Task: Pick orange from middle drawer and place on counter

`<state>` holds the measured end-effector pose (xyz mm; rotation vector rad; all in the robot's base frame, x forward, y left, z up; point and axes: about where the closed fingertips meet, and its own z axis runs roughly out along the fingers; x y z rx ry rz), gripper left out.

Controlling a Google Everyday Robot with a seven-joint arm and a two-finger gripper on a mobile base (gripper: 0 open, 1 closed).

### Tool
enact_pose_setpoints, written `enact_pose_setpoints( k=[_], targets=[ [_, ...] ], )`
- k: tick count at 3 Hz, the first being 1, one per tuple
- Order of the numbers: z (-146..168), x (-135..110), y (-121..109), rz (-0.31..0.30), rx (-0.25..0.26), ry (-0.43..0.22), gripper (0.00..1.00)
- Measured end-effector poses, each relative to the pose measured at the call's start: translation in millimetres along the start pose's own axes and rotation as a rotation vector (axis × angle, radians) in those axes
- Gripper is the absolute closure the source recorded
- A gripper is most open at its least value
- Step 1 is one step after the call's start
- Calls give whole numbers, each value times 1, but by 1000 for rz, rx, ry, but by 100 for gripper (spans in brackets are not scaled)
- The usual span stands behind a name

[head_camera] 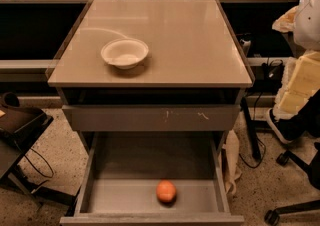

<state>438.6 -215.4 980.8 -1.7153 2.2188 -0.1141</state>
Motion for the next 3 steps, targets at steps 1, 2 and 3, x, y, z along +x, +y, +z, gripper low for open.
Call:
enact_pose_setpoints(
  k=[1,2,3],
  targets=[
    [0,0,0,0,0,0,0],
    [17,3,2,3,-11,-32,0],
    [84,11,14,28,-91,-131,0]
  ],
)
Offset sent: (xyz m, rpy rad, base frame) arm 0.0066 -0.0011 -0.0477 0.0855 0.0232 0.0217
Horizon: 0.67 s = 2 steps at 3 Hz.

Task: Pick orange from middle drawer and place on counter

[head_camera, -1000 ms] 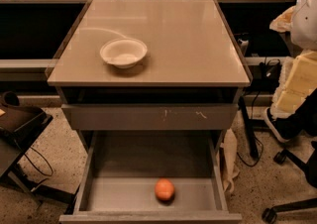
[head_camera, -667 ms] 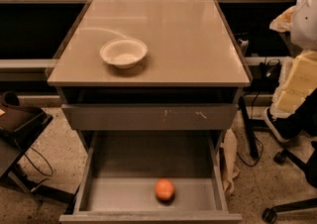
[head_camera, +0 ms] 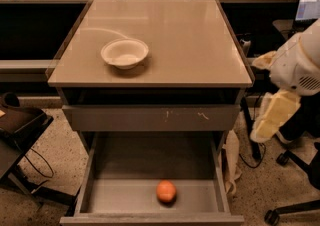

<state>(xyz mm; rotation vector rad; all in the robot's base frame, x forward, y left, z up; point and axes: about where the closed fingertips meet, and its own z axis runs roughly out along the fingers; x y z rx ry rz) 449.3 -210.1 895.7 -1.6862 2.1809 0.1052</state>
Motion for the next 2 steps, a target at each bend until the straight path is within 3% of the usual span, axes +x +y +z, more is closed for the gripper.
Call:
enact_pose_setpoints(
  k=[2],
  targets=[
    [196,26,20,177,-186,-195,0]
  ],
)
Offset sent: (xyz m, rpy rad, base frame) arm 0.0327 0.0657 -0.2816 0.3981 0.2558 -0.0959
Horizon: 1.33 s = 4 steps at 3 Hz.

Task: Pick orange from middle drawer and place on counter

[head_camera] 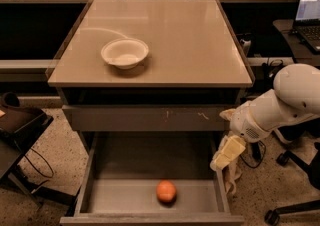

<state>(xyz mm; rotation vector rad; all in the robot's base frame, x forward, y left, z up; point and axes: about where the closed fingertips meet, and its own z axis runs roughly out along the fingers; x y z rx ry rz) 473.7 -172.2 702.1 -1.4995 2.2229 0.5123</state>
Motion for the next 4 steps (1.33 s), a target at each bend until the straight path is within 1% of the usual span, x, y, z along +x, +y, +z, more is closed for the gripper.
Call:
enact_pose_setpoints(
  k=[1,2,3,4],
  targets=[
    [0,0,0,0,0,0,0],
    [23,2,3,24,24,-21,0],
    [108,-9,7,41,-16,-93,0],
    [199,-10,-6,62,-49,-147,0]
  ],
)
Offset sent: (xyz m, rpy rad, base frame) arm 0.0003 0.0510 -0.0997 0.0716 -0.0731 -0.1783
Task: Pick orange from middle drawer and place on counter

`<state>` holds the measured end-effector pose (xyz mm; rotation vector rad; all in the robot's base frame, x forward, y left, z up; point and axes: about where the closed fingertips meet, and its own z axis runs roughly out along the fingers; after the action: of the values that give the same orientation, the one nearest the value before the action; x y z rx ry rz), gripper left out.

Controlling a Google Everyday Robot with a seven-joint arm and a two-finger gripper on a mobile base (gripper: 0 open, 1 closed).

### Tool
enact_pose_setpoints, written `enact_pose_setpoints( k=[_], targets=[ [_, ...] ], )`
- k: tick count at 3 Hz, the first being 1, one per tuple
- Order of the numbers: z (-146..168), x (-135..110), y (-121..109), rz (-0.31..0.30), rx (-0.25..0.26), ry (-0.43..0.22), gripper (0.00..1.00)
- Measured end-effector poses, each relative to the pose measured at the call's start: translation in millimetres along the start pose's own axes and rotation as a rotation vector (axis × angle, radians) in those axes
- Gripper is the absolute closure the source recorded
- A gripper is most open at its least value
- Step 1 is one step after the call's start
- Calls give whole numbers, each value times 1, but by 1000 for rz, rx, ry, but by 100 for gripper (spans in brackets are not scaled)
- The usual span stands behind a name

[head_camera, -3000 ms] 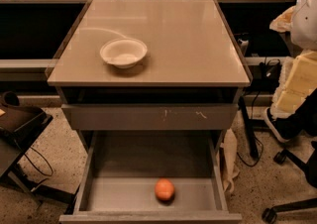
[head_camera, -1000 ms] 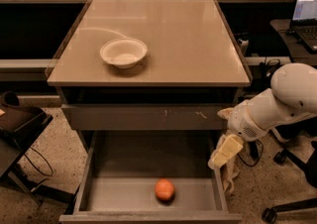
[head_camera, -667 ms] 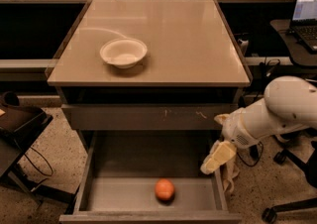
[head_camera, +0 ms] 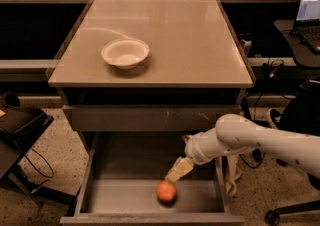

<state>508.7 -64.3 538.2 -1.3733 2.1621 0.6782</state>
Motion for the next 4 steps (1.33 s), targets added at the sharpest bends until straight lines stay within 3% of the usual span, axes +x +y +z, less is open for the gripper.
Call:
enact_pose_setpoints(
  k=[2,3,4],
  targets=[
    [36,21,7,47,-25,-2,0],
    [89,41,33,120,-51,6,0],
    [102,44,27,139,-7,-11,0]
  ],
)
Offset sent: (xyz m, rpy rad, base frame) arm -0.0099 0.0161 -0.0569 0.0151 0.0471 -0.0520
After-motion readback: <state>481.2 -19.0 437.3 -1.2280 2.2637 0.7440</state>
